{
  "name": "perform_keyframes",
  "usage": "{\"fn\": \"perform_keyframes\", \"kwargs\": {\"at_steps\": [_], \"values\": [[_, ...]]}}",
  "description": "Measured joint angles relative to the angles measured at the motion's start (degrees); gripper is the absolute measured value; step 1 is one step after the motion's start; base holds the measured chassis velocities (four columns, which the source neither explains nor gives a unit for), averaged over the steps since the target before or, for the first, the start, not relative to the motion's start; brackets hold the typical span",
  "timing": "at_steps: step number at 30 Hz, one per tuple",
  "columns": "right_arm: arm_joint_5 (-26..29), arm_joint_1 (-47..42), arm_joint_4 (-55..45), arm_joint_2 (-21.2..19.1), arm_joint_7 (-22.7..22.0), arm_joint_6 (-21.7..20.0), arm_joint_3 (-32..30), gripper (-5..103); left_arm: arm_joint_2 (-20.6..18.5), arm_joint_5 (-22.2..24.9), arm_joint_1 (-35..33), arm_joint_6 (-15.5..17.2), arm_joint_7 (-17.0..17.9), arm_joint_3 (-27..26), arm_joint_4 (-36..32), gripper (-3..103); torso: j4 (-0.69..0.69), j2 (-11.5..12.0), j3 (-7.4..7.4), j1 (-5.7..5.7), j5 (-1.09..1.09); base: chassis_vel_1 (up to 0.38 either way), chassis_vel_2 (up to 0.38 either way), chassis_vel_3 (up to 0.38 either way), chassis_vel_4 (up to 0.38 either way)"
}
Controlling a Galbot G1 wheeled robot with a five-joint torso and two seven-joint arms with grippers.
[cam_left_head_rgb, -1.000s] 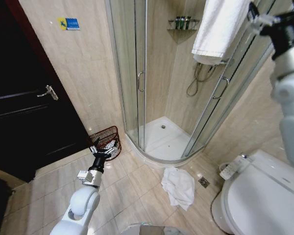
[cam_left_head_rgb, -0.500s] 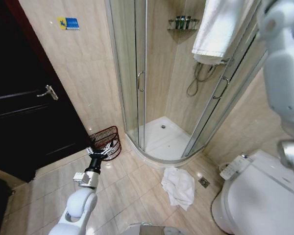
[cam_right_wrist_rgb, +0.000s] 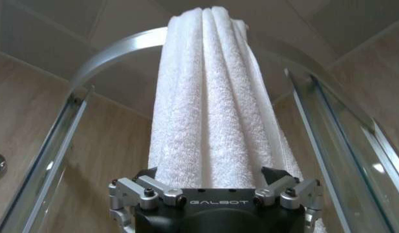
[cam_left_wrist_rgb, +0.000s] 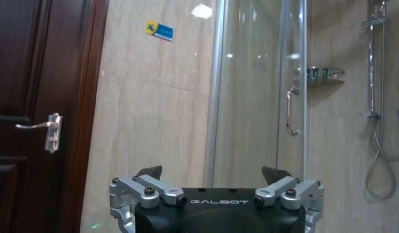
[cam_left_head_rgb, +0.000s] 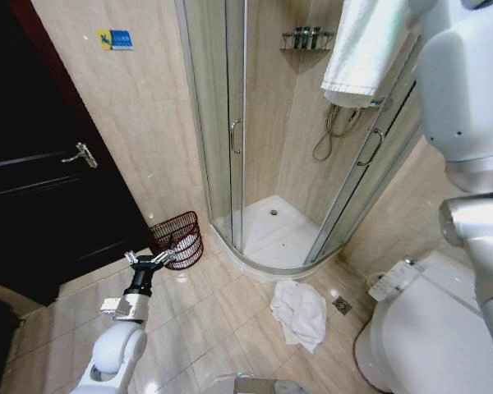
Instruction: Discard the used towel into the hamper.
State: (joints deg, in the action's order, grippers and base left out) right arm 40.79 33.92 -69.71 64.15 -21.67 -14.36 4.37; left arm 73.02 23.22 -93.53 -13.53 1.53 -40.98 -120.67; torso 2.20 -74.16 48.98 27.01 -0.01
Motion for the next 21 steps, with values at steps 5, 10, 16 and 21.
{"fn": "perform_keyframes", "kwargs": {"at_steps": [5,10,16,21], "values": [[-0.23,0.03,0.67,0.72,0.05,0.28,0.03,90,-0.57,1.23,0.23,-0.55,-0.49,-0.94,0.97,100,-0.01,0.01,-0.01,0.0,0.0,0.0,0.0,0.0,0.0],[-0.86,-0.95,0.55,1.0,0.0,0.48,0.02,74,-0.79,1.5,0.44,-0.88,-0.96,-1.11,1.44,100,0.0,0.02,-0.01,0.0,0.0,0.0,0.0,0.0,0.0],[-0.85,-2.37,0.27,1.14,-0.05,0.6,-0.44,52,-0.5,0.33,1.15,-1.96,0.7,-0.41,2.17,100,-0.01,0.02,-0.01,0.0,0.01,0.0,0.0,0.0,0.0],[-0.93,-3.34,0.17,1.57,-0.08,0.75,-0.61,30,-0.46,0.07,1.64,-2.03,1.77,0.1,2.31,100,0.0,0.02,-0.01,0.0,0.01,0.0,0.0,0.0,0.0]]}}
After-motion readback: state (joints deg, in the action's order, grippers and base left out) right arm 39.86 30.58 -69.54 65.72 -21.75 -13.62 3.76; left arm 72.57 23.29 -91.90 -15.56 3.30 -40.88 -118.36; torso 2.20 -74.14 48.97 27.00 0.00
